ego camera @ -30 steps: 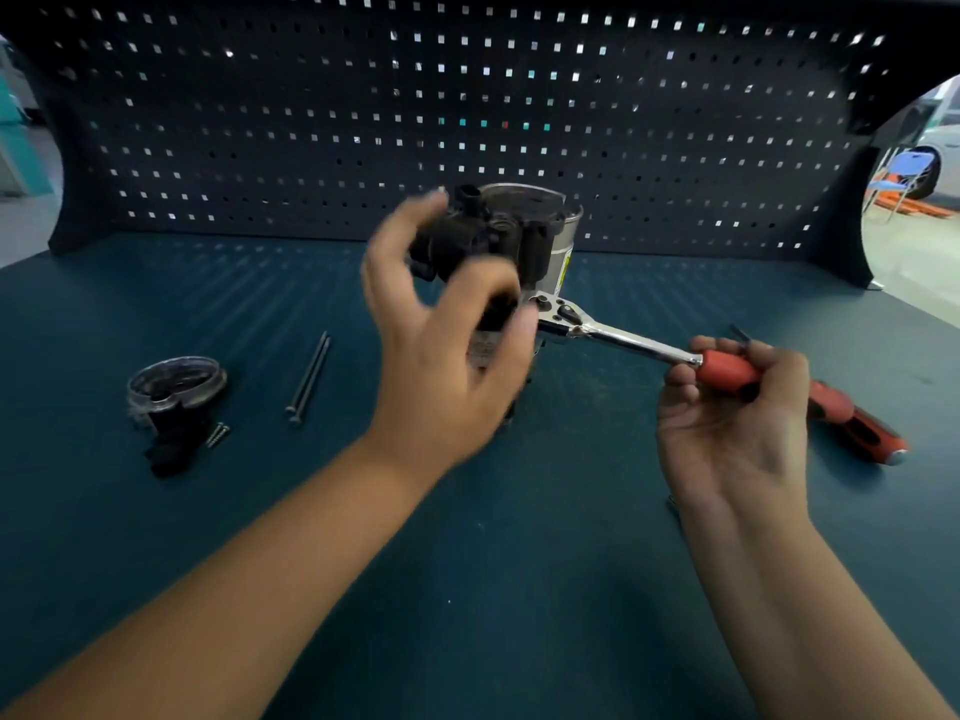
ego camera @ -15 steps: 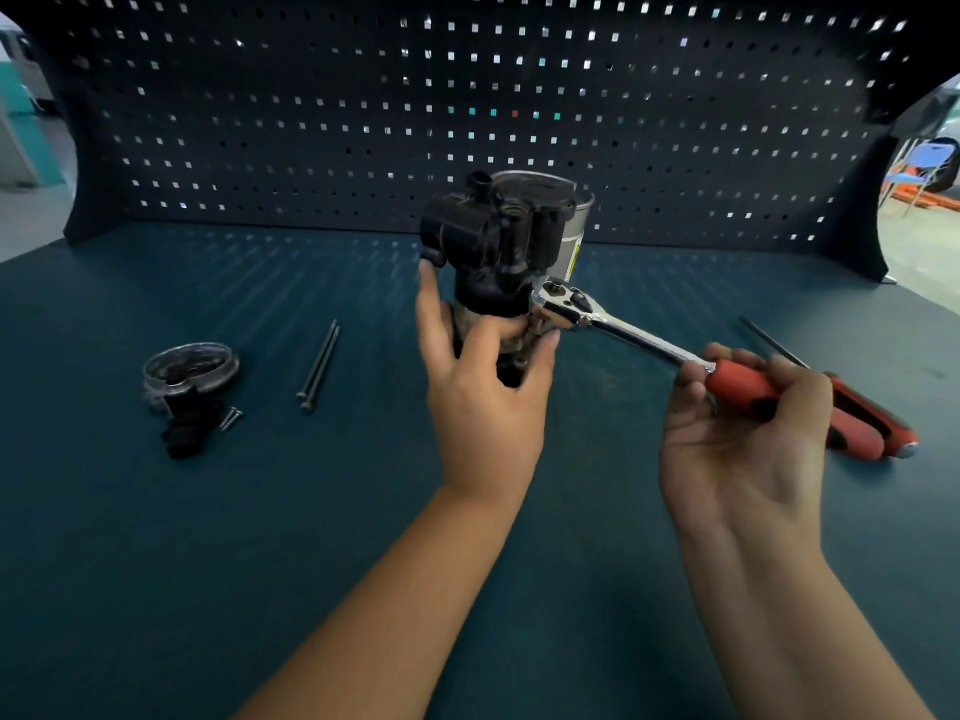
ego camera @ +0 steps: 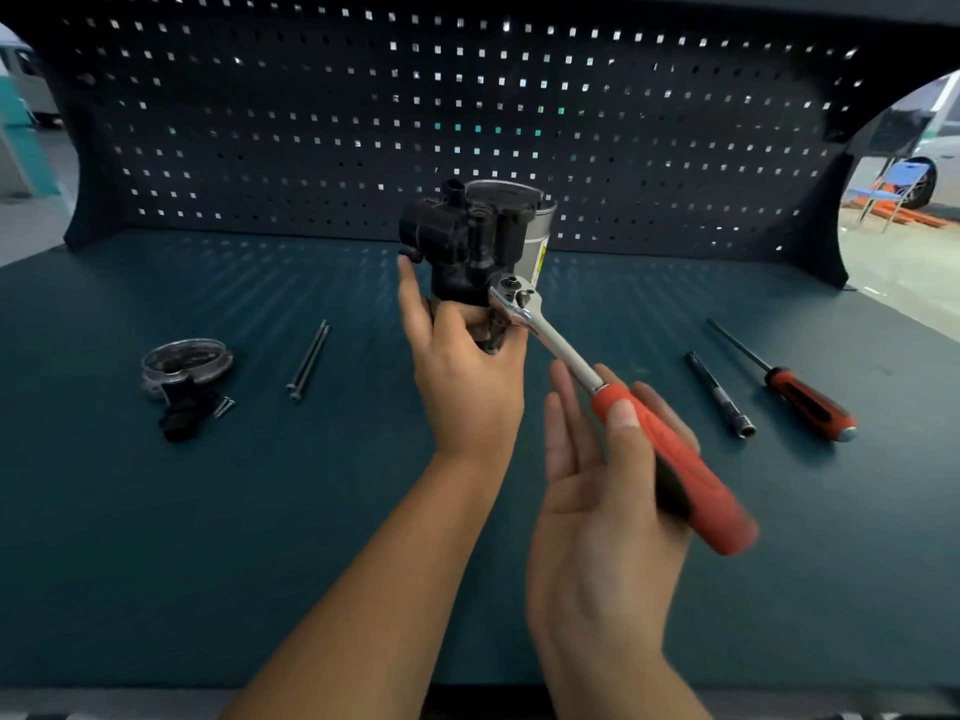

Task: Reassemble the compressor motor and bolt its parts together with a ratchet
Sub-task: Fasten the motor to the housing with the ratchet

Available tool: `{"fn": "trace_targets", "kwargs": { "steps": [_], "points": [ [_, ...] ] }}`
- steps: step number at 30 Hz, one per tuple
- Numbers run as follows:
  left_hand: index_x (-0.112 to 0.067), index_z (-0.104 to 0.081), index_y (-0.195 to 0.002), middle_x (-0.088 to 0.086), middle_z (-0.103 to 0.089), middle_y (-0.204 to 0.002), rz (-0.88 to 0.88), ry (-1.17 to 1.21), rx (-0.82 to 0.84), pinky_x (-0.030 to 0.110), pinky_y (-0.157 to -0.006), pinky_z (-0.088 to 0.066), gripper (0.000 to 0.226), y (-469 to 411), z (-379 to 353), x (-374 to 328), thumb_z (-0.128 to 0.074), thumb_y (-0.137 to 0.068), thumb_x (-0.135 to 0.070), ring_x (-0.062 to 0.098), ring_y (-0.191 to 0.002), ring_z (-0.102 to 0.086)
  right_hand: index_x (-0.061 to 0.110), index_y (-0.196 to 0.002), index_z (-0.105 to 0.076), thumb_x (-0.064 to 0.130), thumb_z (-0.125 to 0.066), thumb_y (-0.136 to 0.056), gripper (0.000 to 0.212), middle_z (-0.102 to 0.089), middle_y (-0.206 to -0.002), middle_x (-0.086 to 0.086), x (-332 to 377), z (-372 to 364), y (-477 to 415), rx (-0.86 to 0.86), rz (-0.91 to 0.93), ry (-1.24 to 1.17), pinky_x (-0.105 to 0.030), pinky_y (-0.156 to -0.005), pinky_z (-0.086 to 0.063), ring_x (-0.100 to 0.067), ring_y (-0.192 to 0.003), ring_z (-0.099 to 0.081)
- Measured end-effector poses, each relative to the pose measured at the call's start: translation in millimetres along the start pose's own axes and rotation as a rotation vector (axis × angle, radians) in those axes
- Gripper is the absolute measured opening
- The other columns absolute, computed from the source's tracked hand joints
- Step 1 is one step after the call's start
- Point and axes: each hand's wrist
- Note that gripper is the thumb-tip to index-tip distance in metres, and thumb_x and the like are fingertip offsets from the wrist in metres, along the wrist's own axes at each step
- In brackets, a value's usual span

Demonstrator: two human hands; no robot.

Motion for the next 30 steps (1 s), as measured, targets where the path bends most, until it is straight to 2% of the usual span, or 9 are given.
{"fn": "trace_targets", "kwargs": {
  "steps": [3,6,8,11,15,19,21,23,30],
  "points": [
    [-0.009,-0.053,-0.072,0.019,-0.021,-0.153,-0.024,-0.005,-0.012,-0.003,-0.078,-0.033,0.024,0.6,-0.9,1.3,-0.076,-0.076,-0.009,-0.034,-0.098,-0.036,0.009,-0.092,-0.057,0.015,-0.059,-0.082,0.012,-0.072,-0.097,-0.012,-0.9,3.5,-5.6,0.002,0.050,0.060,-0.028,-0.075,-0.056,-0.030,-0.090,-0.071],
    [-0.004,-0.055,-0.070,0.021,-0.024,-0.151,-0.032,-0.015,-0.025,-0.006,-0.080,-0.028,0.023,-0.5,-1.3,3.1,-0.078,-0.073,-0.006,-0.031,-0.105,-0.034,0.008,-0.089,-0.055,0.016,-0.055,-0.092,0.009,-0.071,-0.075,-0.003,6.8,5.0,-39.7,-0.027,0.087,0.128,-0.026,-0.062,-0.055,-0.021,-0.064,-0.070],
    [-0.003,-0.056,-0.070,0.021,-0.027,-0.149,-0.030,-0.018,-0.037,-0.007,-0.081,-0.026,0.023,-2.6,-1.5,4.7,-0.079,-0.071,-0.005,-0.028,-0.109,-0.031,0.008,-0.089,-0.051,0.014,-0.049,-0.097,0.011,-0.068,-0.065,-0.001,9.4,3.1,-68.4,-0.031,0.066,0.166,-0.023,-0.054,-0.052,-0.017,-0.052,-0.064],
    [0.001,-0.057,-0.071,0.025,-0.032,-0.145,-0.069,-0.030,-0.049,-0.009,-0.080,-0.025,0.023,-2.7,0.6,7.1,-0.079,-0.070,-0.004,-0.040,-0.103,-0.022,0.014,-0.080,-0.046,0.017,-0.043,-0.098,0.019,-0.068,-0.060,-0.004,8.8,-2.2,-106.7,0.041,-0.030,0.202,-0.019,-0.046,-0.043,-0.014,-0.042,-0.054],
    [0.004,-0.055,-0.070,0.028,-0.037,-0.139,-0.139,-0.049,-0.047,-0.010,-0.082,-0.025,0.025,0.2,2.8,9.2,-0.080,-0.067,0.001,-0.041,-0.100,-0.023,0.017,-0.078,-0.045,0.019,-0.040,-0.095,0.017,-0.064,-0.058,-0.004,4.0,-16.9,-153.7,0.161,-0.245,0.157,-0.015,-0.040,-0.032,-0.011,-0.036,-0.040],
    [0.006,-0.057,-0.071,0.030,-0.036,-0.140,-0.144,-0.082,-0.024,-0.010,-0.082,-0.025,0.025,4.5,1.2,9.5,-0.081,-0.066,0.001,-0.032,-0.096,-0.033,0.017,-0.075,-0.041,0.019,-0.040,-0.095,0.020,-0.061,-0.053,0.001,-14.4,-33.4,-184.1,0.170,-0.417,0.243,-0.014,-0.034,-0.024,-0.007,-0.028,-0.029],
    [0.001,-0.055,-0.068,0.026,-0.035,-0.143,-0.123,-0.088,-0.019,-0.009,-0.081,-0.026,0.027,4.7,1.6,9.4,-0.081,-0.068,-0.003,-0.036,-0.101,-0.029,0.017,-0.074,-0.039,0.018,-0.041,-0.096,0.022,-0.056,-0.050,0.002,-22.2,-38.8,-190.9,0.174,-0.461,0.273,-0.014,-0.032,-0.024,-0.006,-0.028,-0.027],
    [-0.001,-0.053,-0.067,0.022,-0.034,-0.146,-0.097,-0.082,-0.026,-0.009,-0.081,-0.026,0.029,2.8,1.8,9.6,-0.081,-0.070,-0.007,-0.039,-0.104,-0.023,0.017,-0.074,-0.037,0.017,-0.040,-0.096,0.023,-0.053,-0.047,0.003,-25.3,-39.9,-193.2,0.155,-0.461,0.274,-0.014,-0.032,-0.024,-0.006,-0.028,-0.027],
    [-0.006,-0.059,-0.073,0.015,-0.028,-0.151,-0.004,-0.033,-0.014,-0.005,-0.076,-0.032,0.022,-1.8,0.8,9.0,-0.080,-0.072,-0.011,-0.032,-0.106,-0.033,0.016,-0.079,-0.041,0.018,-0.042,-0.098,0.020,-0.057,-0.045,0.003,-20.4,-22.2,-169.9,-0.103,-0.292,0.184,-0.012,-0.035,-0.027,-0.006,-0.029,-0.035]
  ]
}}
Point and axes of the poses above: each hand's wrist, its own y-axis away from the middle knuckle, its own z-axis out of the back of the hand, x = y × z
